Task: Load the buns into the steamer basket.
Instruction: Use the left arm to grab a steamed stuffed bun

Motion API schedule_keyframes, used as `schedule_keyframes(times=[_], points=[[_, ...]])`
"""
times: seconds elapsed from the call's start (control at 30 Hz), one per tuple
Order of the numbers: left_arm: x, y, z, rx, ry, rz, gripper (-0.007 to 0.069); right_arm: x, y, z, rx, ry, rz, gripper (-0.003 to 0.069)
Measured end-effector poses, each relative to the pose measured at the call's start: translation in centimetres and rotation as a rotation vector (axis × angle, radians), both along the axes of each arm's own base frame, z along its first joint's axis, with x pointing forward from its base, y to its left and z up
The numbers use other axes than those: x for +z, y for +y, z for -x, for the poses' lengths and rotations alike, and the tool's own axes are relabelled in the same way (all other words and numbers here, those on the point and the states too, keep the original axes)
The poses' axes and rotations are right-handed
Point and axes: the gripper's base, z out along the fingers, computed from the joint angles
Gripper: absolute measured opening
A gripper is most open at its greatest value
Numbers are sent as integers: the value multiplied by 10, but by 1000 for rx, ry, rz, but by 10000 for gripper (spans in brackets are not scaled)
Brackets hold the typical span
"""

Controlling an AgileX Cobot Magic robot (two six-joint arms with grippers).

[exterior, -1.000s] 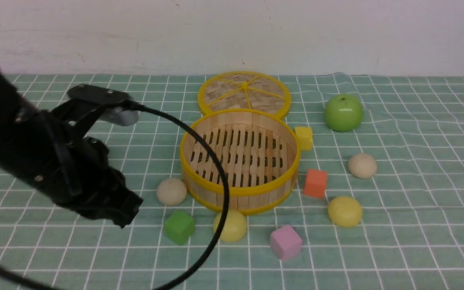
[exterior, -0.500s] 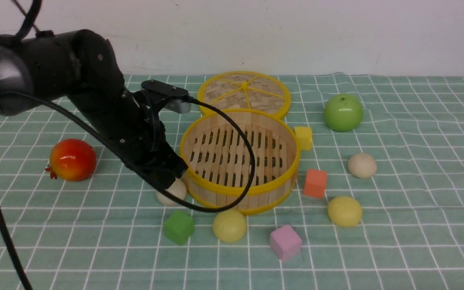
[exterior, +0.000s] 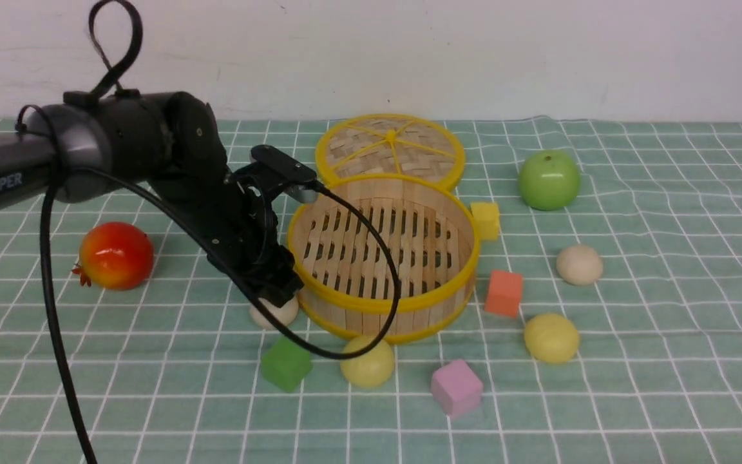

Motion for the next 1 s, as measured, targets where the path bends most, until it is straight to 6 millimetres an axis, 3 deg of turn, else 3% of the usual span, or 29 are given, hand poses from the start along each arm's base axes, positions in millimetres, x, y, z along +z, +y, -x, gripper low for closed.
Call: schedule_keyframes(times=[0.3, 0.47, 0.57, 0.7, 1.0], points=[[-14, -1, -4, 2, 12, -9, 253, 0, 0, 0, 0, 0, 0, 240], [-16, -1, -5, 0, 15, -13, 146, 0, 0, 0, 0, 0, 0, 240], [-15, 0, -4, -7, 21, -27, 26, 0, 0, 0, 0, 0, 0, 240], [-11, 4, -1, -16, 29, -68, -14, 0, 0, 0, 0, 0, 0, 240], [75, 16, 18, 34, -143, -74, -14, 0, 0, 0, 0, 0, 0, 240]])
